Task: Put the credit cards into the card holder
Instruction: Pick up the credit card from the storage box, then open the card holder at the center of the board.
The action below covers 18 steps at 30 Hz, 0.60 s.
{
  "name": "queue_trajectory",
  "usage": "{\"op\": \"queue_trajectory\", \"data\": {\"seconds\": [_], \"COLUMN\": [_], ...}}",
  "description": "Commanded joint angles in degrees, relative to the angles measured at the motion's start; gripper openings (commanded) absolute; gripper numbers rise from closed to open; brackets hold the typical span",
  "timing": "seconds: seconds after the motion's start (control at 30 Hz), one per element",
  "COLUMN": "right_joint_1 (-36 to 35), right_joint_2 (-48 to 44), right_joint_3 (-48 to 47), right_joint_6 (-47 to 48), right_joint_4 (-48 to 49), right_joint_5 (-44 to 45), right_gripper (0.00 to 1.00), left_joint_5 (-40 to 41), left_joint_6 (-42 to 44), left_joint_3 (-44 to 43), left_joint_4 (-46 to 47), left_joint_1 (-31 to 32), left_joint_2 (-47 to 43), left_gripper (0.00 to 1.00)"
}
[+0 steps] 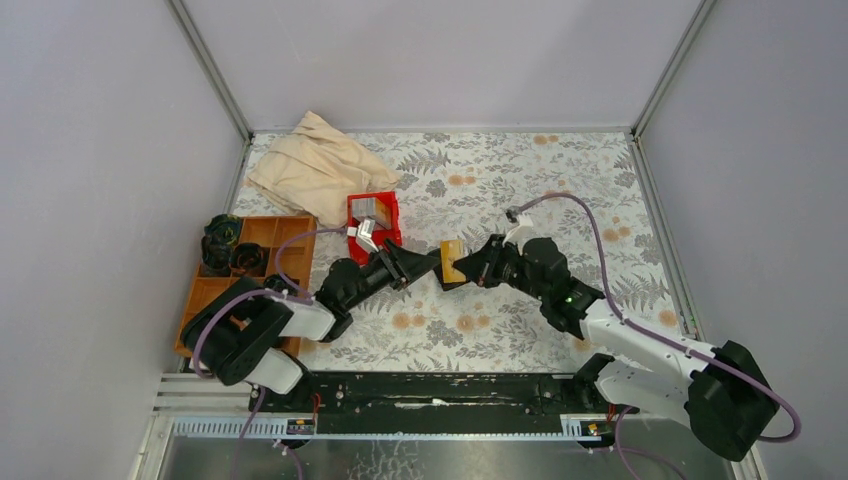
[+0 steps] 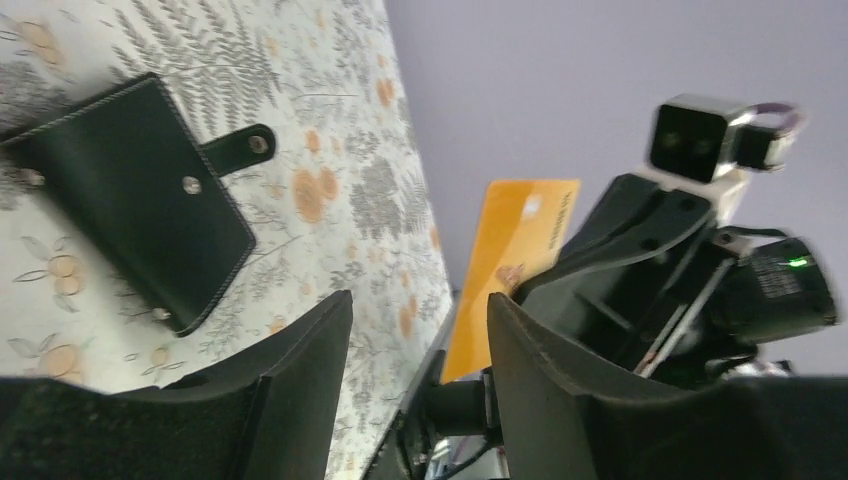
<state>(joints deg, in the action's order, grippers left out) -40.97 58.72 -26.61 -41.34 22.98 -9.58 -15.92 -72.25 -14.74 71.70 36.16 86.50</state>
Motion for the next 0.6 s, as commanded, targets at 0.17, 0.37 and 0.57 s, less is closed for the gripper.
{"op": "queue_trajectory", "data": {"seconds": [0.17, 0.37, 0.57], "right_joint_1": [1.1, 2.9, 4.4], "right_joint_2": [9.4, 18.9, 25.9], "right_joint_3": [-19.0, -27.2, -33.9], "right_joint_6": [12.7, 17.5, 20.9], "right_joint_4": [-24.4, -32.3, -38.0], "right_joint_5": [8.6, 12.3, 14.2], "right_gripper": [0.00, 0.00, 0.00], "left_joint_5": [11.5, 14.8, 15.1], "left_joint_6": [16.0, 19.7, 21.2], "left_joint_3": [-3.4, -7.1, -10.3], "left_joint_4": [-30.1, -39.3, -42.5], "left_joint_1": [-0.1, 0.8, 1.6], "left_joint_2": [-8.7, -7.2, -3.2], "left_gripper": [0.56, 0.47, 0.37]}}
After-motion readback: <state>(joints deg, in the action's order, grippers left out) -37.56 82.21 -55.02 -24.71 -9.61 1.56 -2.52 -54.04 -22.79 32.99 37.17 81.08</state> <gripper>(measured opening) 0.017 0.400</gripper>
